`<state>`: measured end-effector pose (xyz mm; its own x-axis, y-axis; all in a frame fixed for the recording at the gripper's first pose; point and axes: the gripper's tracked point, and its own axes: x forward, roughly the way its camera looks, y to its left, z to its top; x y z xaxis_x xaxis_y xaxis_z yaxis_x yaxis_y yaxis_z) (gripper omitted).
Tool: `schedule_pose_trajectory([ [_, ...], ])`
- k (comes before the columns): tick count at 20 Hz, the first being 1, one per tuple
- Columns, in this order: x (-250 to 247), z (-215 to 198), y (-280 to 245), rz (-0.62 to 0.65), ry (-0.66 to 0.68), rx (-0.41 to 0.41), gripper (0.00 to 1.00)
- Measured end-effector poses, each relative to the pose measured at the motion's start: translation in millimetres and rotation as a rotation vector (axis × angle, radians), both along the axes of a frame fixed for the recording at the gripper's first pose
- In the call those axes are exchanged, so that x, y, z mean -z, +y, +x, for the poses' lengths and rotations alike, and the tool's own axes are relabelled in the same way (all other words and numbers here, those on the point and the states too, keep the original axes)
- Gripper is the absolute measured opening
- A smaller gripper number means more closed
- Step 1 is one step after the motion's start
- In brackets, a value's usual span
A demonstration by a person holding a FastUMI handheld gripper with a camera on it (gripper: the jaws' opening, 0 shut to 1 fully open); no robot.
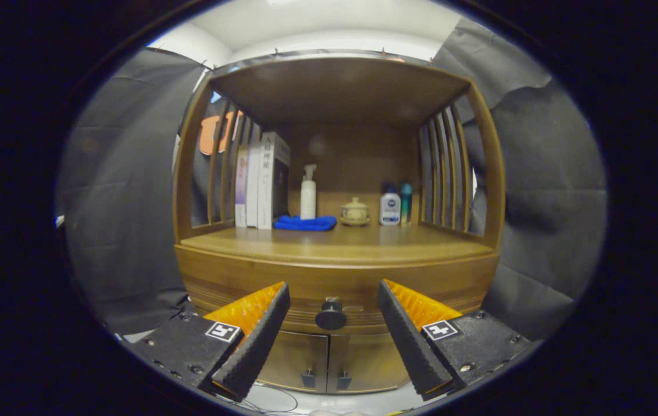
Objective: Pull open the drawer, take out the items inside it, and place them on the countertop above the cabinet.
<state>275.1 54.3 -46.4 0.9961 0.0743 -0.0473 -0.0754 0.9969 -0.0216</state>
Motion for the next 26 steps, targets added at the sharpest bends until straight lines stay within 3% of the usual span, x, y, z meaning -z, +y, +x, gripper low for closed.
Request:
schedule_pose_trajectory([
  [5,30,43,1,-0.002,0.072,0.041,1.00],
  [8,35,48,6,-0.029,0.079,0.047,0.91],
  [15,42,56,3,-0.022,0.104,0.065,0.51],
  [17,43,57,6,0.010,0.128,0.058,0.46],
  [21,42,55,5,-0.016,0.144,0.065,0.39],
  [26,45,39,5,-0.021,0.147,0.063,0.37],
])
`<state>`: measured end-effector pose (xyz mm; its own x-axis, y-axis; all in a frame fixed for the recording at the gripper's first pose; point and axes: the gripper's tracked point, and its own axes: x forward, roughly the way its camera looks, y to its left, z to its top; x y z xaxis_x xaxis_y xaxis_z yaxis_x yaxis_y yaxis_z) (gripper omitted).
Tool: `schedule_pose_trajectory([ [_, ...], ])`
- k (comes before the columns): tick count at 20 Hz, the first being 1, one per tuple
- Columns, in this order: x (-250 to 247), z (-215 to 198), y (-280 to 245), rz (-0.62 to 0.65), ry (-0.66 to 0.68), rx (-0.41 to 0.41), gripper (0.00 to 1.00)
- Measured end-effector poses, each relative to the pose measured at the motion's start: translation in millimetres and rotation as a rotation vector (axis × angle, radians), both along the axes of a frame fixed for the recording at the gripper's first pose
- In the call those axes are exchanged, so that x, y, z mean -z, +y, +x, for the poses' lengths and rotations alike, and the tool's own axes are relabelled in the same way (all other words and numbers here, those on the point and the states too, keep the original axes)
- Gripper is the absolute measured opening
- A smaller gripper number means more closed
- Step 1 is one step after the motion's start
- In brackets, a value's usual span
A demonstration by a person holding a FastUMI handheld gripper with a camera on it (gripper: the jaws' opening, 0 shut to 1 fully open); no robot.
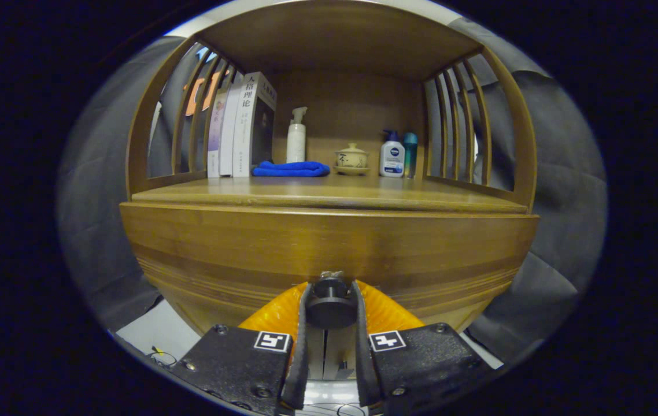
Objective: Pull open the drawer, take out the items inside it, and place them on the countertop above the cabinet.
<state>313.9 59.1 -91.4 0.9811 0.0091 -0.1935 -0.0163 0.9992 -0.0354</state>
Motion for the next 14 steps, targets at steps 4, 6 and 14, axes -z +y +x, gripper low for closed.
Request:
schedule_pose_trajectory([
  [4,1,-23,-1,0.003,-0.007,0.000,0.37],
  [6,3,-38,-1,-0.004,-0.017,0.000,0.37],
  [14,10,-100,-5,0.001,-0.029,-0.017,0.37],
])
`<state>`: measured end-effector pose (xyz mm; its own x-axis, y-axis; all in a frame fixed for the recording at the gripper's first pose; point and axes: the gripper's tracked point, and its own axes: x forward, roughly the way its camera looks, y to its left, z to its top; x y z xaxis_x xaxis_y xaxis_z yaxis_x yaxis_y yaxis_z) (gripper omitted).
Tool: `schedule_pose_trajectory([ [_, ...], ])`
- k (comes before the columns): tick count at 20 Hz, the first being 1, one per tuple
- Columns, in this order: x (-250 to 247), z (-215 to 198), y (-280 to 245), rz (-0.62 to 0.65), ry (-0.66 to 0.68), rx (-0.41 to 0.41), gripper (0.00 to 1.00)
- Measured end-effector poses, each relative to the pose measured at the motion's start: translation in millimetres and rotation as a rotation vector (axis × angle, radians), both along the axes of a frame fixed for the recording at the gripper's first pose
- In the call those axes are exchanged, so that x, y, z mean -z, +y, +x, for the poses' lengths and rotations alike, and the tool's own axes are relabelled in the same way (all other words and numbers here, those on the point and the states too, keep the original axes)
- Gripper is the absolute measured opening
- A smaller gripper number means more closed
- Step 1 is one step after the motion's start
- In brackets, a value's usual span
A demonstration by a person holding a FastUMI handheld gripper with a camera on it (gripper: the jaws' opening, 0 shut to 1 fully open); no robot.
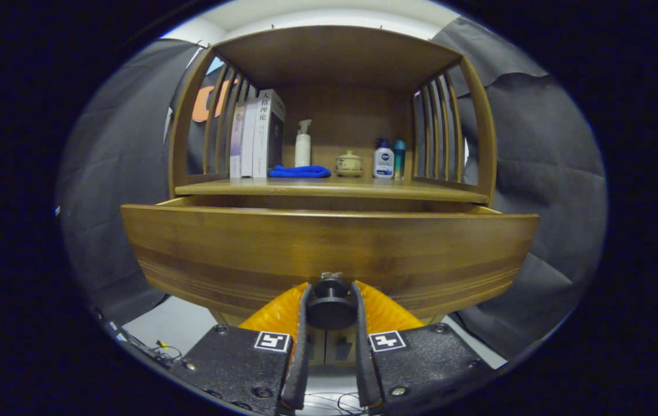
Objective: Pull open the drawer, take out the items inside it, and place them on the countertop above the cabinet.
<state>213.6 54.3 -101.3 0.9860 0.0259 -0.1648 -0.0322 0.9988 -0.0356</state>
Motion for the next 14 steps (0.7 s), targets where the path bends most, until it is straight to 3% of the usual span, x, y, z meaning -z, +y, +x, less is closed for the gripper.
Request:
schedule_pose_trajectory([
  [9,14,-56,1,0.010,0.014,-0.003,0.37],
  [14,16,-58,1,0.022,0.031,-0.016,0.37],
])
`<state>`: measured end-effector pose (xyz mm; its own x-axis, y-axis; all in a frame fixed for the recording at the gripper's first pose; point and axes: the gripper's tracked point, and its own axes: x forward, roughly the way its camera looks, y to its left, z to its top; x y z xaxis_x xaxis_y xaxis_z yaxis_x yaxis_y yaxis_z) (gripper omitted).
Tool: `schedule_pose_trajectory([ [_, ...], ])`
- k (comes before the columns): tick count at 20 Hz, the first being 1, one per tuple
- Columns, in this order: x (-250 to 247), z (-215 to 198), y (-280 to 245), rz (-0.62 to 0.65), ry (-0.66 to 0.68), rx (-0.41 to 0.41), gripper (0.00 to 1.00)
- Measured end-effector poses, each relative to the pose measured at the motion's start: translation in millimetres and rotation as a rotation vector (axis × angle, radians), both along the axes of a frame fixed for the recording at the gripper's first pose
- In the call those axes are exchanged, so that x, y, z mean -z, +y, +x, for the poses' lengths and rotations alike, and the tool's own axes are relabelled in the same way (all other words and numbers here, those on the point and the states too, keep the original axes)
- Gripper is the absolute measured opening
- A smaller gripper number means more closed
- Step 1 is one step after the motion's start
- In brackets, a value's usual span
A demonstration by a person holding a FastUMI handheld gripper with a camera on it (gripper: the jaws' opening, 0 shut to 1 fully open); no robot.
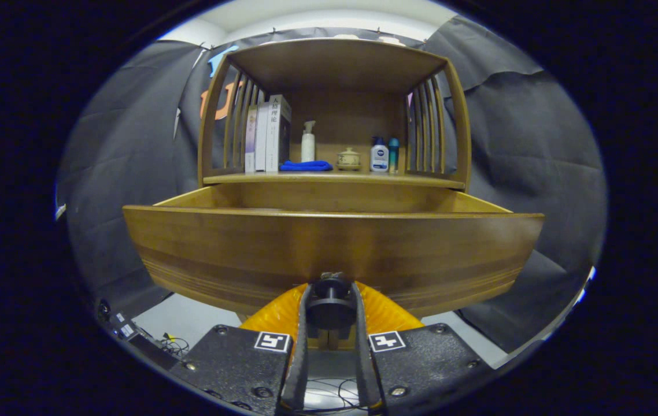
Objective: Pull open the drawer, take out the items inside it, and place them on the countertop above the cabinet.
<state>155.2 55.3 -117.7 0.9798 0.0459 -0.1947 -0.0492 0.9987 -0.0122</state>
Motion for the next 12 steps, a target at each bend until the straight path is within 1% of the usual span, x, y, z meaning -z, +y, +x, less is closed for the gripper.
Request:
schedule_pose_trajectory([
  [8,4,-10,-2,-0.015,0.012,-0.004,0.37],
  [10,5,-11,-1,-0.019,0.019,-0.022,0.40],
  [12,2,-15,-5,-0.006,0.018,-0.023,0.44],
])
